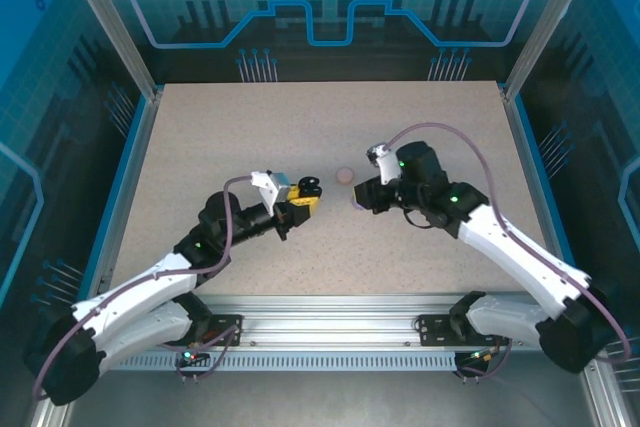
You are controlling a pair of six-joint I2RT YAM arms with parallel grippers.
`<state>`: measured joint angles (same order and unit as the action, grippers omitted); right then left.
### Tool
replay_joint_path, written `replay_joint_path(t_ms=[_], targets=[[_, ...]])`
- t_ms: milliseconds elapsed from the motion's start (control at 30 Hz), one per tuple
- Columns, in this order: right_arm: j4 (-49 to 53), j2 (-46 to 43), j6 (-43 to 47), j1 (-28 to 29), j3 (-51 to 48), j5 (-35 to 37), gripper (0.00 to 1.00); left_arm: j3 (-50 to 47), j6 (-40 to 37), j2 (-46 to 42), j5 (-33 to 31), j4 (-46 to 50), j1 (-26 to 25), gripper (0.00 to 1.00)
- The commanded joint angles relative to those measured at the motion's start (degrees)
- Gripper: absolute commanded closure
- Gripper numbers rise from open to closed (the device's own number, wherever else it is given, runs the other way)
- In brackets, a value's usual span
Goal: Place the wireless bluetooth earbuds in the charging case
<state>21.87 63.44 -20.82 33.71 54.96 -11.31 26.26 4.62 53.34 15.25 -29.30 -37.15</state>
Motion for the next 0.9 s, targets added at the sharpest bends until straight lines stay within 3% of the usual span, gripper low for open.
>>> replay_joint_path(t_ms=[0,300,867], targets=[[-7.1,-4.7,-2.3,-0.8,-0.9,-5.5,0.79,0.3,1.4,3.8,0.4,-10.1,-1.2,1.00],[-13.2,-10.1,-5.8,-0.6,0.0,-9.1,0.78,3.8,1.8,13.6,-0.5,-21.0,-3.8,1.00],[-26.2,-10.1,-5.2,5.2,-6.7,-4.4,0.78,4.9,0.8,16.0,-0.3,-25.4,-6.1,1.00]])
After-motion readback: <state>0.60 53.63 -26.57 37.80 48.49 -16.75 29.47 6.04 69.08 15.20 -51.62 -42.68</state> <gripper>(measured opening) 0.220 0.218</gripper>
